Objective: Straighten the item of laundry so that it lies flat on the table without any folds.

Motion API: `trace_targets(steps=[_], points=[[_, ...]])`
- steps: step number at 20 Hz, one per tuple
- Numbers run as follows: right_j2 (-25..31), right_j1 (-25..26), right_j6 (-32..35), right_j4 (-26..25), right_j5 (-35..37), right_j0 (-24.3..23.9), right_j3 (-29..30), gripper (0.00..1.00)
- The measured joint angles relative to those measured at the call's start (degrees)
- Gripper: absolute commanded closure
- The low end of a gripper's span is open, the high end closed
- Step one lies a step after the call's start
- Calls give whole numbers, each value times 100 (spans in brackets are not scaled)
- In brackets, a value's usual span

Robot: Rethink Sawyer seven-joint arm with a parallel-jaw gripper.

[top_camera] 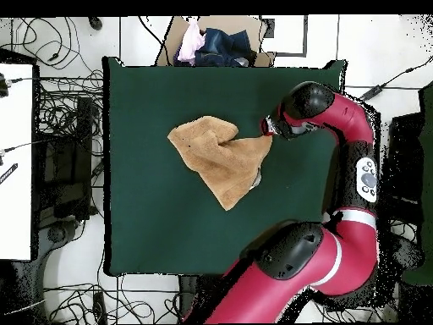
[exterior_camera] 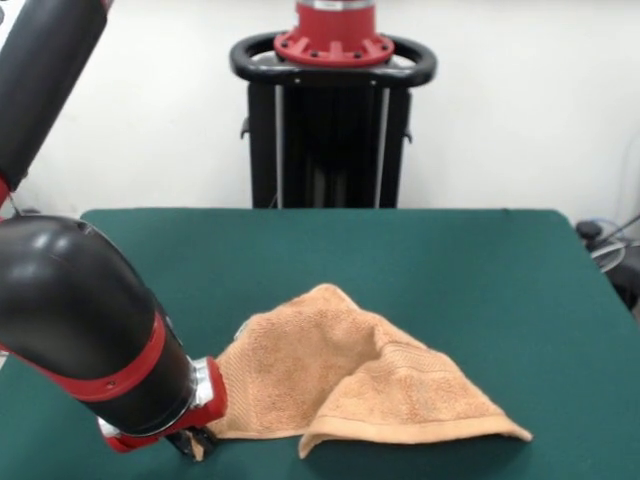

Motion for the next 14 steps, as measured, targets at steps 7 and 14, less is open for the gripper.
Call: trace_targets(steps=[7,14], points=[[-4,-14,-71,-24,-1,-106,-4,100],[-23,-81,-319,-206,-1,-168,-3,100]])
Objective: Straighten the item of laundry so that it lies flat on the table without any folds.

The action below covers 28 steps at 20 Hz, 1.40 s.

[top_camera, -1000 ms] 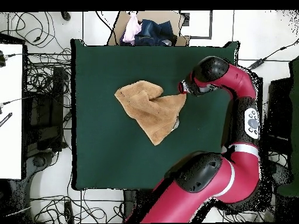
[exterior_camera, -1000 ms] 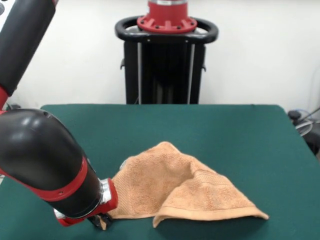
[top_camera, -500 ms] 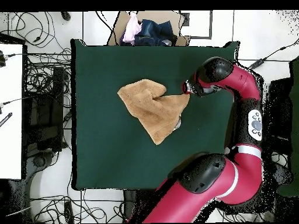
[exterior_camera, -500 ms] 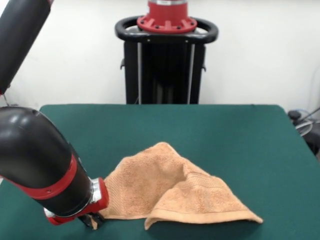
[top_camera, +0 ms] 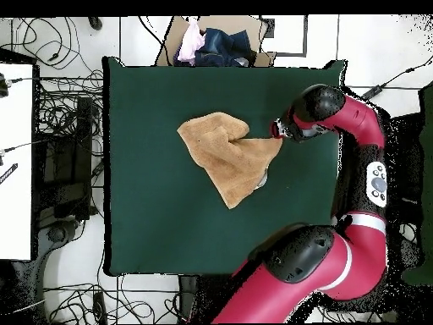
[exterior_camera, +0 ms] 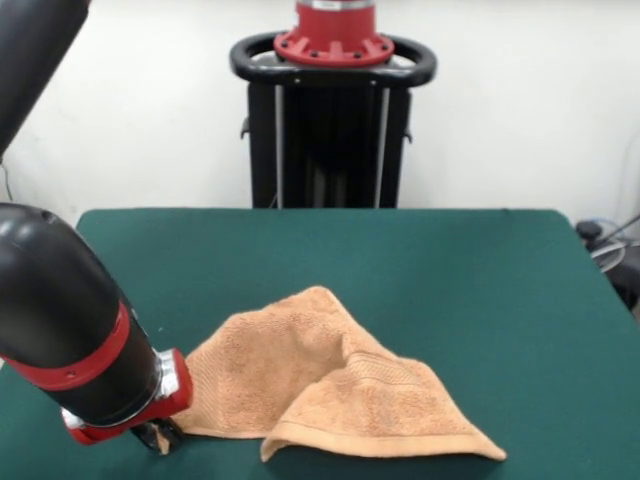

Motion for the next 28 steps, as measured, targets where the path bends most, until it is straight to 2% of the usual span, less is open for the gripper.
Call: trace_targets(steps=[17,24,25,28], points=[[-14,-576,-138,-200,-117,-262,101,100],[-15,-663,-138,-225,-295,-374,129,100],[-15,-655,-138,-235,-375,-390,147,0],[-15,-656,-138,-237,-435,-396,171,0]])
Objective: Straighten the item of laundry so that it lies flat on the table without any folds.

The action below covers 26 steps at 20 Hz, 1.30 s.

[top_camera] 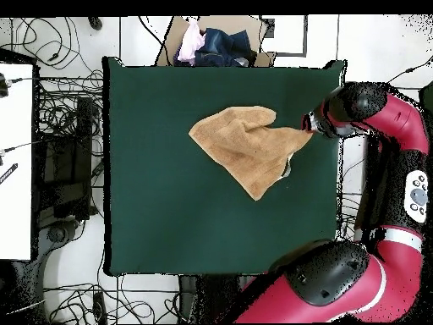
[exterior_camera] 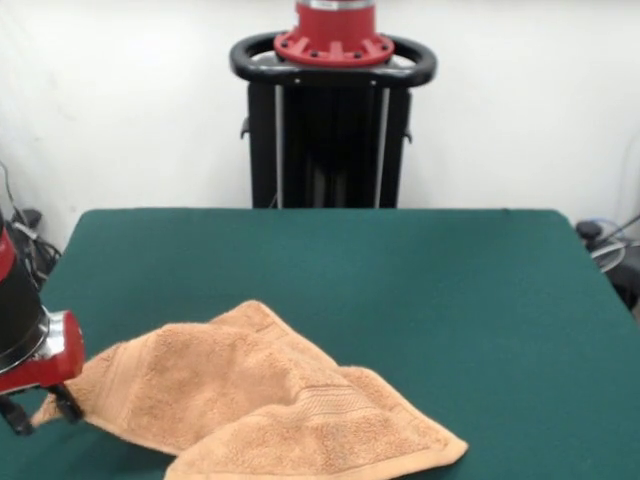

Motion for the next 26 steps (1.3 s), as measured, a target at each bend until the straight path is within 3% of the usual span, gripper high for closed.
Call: trace_targets(steps=[16,22,26], points=[[-4,-80,0,-12,-497,-4,686,0],[-94,-685,0,52,-498,73,1417,0],[-330,-1489,12,274,-499,261,2150,0]])
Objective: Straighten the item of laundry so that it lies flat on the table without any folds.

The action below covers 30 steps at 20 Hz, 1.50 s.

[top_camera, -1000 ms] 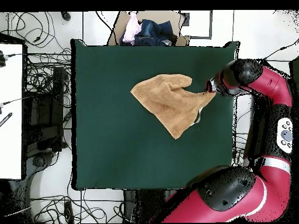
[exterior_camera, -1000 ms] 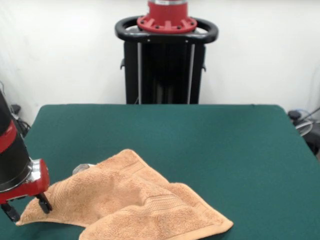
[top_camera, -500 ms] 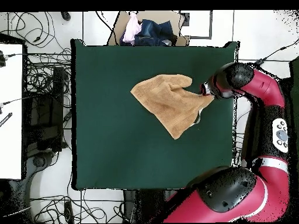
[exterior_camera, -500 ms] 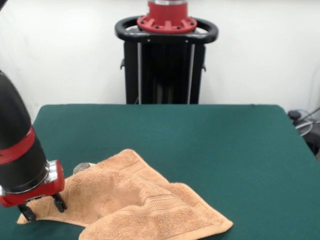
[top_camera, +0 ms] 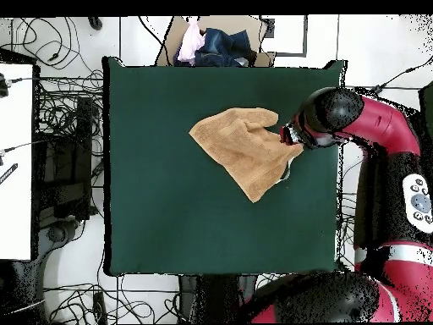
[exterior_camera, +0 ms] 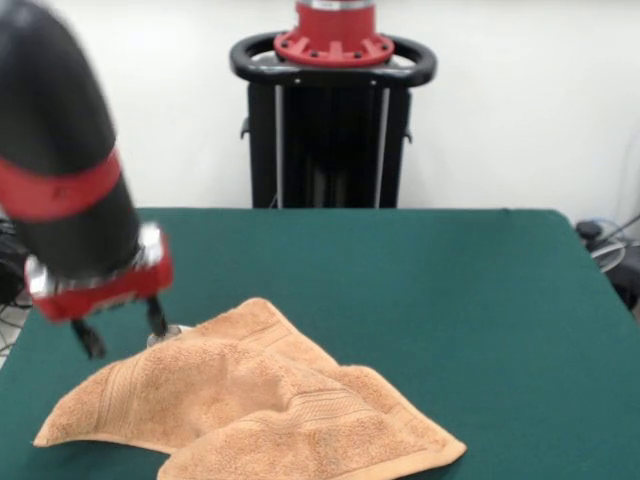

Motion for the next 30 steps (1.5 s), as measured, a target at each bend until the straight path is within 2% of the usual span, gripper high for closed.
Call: trace_targets(steps=[8,9,13,17,18,20,21,25,30], points=[[-468,-1273,206,538,-6,427,1042,0],[-582,-1555,306,713,-80,540,1322,0],[-778,-1975,573,1023,-514,710,1903,0],[-906,-2181,805,1207,-1068,811,2355,0],[-1019,-2279,994,1302,-1578,900,2689,0],[-1068,-2312,1085,1342,-1803,939,2831,0],[-1150,-2357,1226,1388,-2180,1002,3076,0],[-1300,-2356,1508,1464,-2877,1113,3559,0],[-1420,-2335,1655,1501,-3206,1191,3881,0]])
